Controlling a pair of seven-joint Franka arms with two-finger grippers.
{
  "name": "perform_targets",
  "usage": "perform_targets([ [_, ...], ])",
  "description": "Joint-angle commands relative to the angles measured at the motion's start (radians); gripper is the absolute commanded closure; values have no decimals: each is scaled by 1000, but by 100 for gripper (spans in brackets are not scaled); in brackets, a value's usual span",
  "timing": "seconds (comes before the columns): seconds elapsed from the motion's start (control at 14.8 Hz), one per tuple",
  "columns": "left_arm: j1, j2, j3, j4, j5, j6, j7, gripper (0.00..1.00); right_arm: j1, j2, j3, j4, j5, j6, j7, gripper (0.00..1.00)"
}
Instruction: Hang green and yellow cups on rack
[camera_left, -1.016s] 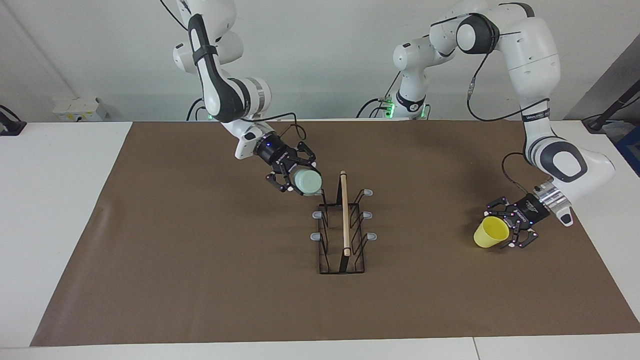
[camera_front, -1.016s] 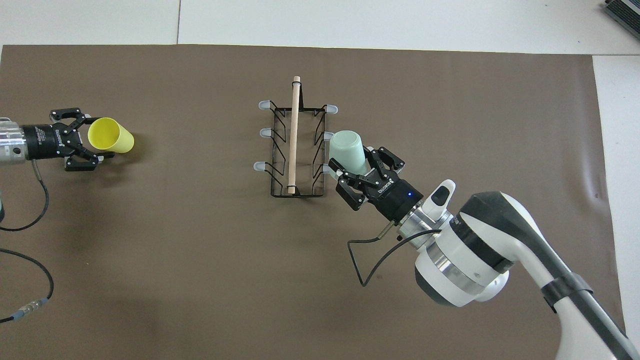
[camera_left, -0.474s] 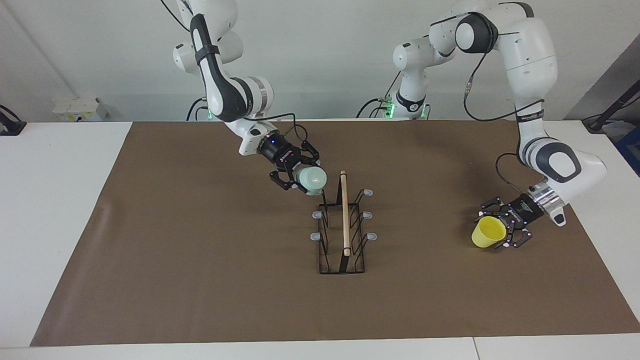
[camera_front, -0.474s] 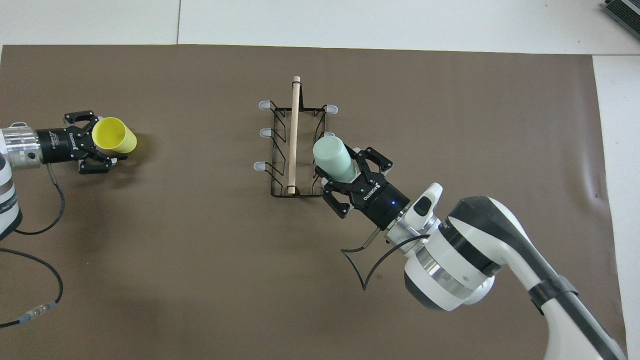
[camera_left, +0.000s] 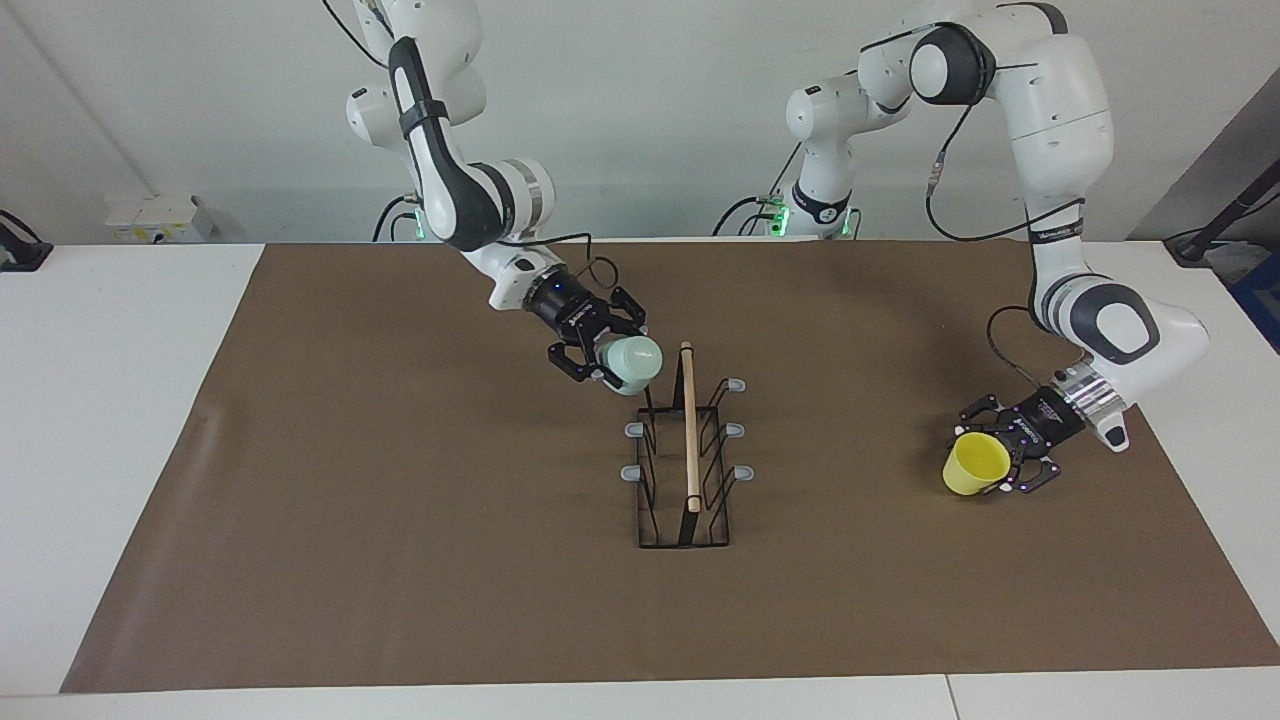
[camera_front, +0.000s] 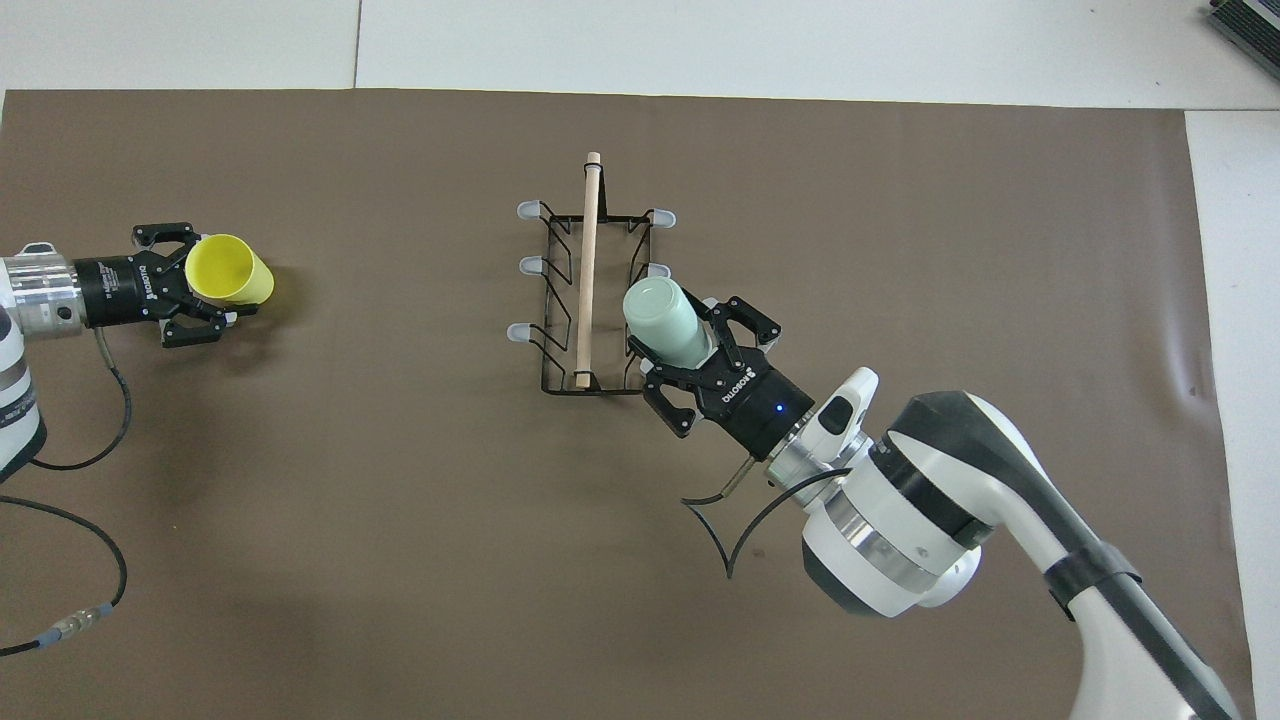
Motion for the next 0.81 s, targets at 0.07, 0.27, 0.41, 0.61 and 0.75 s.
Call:
perform_targets([
  [0.07,-1,-50,14,-51,-23,-25,63,100,19,27,-2,33,186,14,-121,100],
  [0.27,-7,-74,17,-45,-21,-37,100,100,33,44,-5,59,196,49,-124,100],
  [0.41,-19,-105,23,-37,-5,-25,111,100,30,45,-5,57,195,63,-141,100],
  [0.61,-53,-137,23,12,144,-26,99,100,30,61,-5,59,193,64,-182,100],
  [0.75,-76,-166,28,32,205,-20,109,100,30,65,-5,59,195,64,-196,100],
])
